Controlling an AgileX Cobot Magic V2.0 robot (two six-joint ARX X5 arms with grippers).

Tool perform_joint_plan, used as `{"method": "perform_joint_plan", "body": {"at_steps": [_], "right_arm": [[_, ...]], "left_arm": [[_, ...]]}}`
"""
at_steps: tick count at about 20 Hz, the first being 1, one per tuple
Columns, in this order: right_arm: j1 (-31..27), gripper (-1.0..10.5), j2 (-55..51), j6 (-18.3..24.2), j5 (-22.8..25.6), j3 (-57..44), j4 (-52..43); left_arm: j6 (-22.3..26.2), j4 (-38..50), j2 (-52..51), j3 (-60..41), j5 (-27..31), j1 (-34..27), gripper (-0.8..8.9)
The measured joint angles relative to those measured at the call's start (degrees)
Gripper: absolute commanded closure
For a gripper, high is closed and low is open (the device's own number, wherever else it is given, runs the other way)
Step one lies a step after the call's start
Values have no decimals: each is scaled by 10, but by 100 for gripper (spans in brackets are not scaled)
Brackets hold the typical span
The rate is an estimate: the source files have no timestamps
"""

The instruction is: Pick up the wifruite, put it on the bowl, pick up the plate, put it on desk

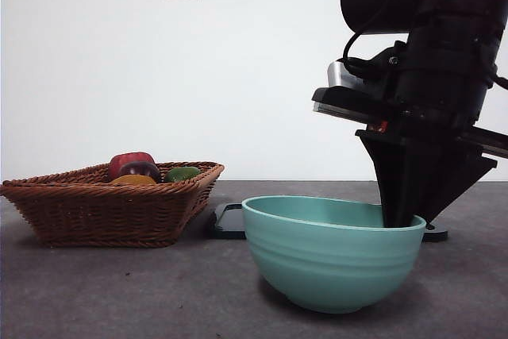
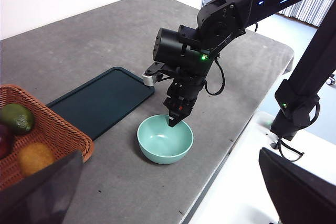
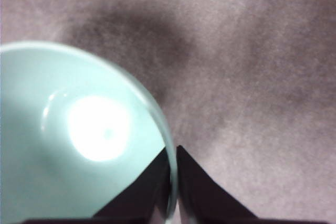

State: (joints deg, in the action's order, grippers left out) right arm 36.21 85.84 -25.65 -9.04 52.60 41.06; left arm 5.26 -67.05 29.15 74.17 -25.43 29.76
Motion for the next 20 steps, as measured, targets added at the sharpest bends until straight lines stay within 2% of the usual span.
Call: {"method": "perform_joint_plan", "body": {"at_steps": [8, 12, 14, 16, 20], "right_arm": [[0, 914, -1, -12, 0, -3, -21], [0, 612, -2, -12, 0, 10, -4], [0, 504, -13, -12, 0, 31, 12], [0, 464, -41, -10, 0, 51, 31], [0, 455, -130, -1, 17, 88, 77]], "left_arm": [[0, 0, 0, 0, 0, 0, 251], [0, 0, 0, 0, 0, 0, 251], [0, 0, 0, 0, 0, 0, 251], [0, 0, 0, 0, 0, 0, 251], [0, 0, 0, 0, 0, 0, 251]]}}
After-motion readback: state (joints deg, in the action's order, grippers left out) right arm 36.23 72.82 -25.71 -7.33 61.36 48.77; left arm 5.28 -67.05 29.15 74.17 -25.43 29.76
